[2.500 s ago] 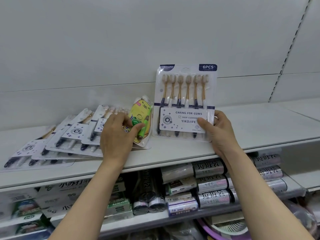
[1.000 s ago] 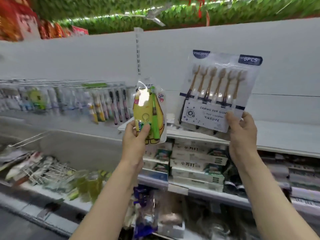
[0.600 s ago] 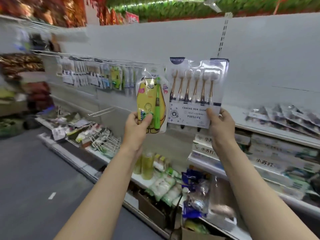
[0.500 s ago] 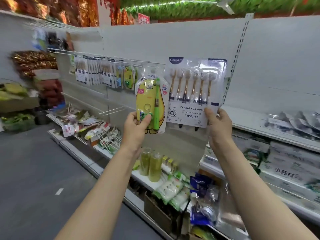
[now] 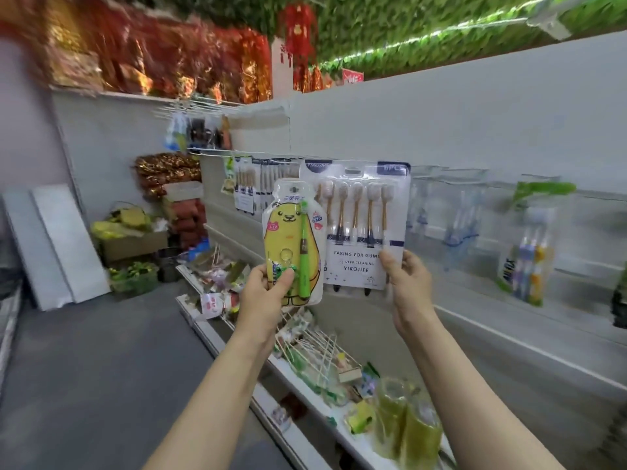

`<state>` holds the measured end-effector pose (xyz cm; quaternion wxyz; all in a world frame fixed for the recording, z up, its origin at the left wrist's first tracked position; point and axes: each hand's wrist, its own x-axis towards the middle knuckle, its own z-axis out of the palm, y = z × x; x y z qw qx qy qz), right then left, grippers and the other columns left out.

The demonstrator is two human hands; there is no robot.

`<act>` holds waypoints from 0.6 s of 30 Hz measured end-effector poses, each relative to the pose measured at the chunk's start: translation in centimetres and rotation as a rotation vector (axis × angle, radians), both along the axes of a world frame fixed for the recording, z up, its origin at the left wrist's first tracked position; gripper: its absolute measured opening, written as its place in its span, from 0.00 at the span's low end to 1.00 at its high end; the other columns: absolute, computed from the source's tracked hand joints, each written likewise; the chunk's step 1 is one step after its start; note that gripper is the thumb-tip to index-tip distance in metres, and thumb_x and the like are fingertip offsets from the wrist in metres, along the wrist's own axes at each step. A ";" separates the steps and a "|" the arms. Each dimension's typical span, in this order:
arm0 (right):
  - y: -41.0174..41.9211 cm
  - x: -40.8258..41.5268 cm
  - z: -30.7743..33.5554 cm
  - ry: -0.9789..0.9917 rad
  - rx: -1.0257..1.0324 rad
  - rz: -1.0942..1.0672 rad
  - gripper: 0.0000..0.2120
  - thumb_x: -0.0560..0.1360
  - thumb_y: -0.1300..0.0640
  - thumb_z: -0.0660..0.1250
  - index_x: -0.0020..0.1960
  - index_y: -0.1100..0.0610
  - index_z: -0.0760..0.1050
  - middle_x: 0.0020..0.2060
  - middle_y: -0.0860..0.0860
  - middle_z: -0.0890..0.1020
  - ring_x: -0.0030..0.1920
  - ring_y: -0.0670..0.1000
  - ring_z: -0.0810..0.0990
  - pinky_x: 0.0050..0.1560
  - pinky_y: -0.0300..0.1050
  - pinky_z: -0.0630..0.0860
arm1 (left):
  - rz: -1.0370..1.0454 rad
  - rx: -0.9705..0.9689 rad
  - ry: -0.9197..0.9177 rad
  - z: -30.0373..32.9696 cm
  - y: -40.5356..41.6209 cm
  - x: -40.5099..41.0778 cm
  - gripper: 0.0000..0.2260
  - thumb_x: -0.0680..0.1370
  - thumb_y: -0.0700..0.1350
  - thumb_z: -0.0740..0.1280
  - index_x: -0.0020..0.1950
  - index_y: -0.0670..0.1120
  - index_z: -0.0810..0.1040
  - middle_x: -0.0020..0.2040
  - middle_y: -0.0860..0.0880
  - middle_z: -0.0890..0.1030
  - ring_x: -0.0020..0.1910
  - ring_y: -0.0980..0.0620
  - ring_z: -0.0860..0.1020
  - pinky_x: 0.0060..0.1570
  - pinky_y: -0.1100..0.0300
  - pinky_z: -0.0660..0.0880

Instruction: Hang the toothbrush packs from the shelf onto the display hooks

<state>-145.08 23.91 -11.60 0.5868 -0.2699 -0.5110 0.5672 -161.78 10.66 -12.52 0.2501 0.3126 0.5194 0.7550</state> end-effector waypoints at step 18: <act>15.9 -29.1 -1.5 -0.068 0.006 -0.038 0.09 0.77 0.57 0.72 0.56 0.56 0.79 0.50 0.54 0.86 0.50 0.53 0.86 0.51 0.49 0.82 | -0.081 -0.050 0.001 -0.2 17.3 -28.6 0.10 0.80 0.40 0.67 0.61 0.44 0.74 0.56 0.44 0.83 0.55 0.47 0.83 0.58 0.49 0.79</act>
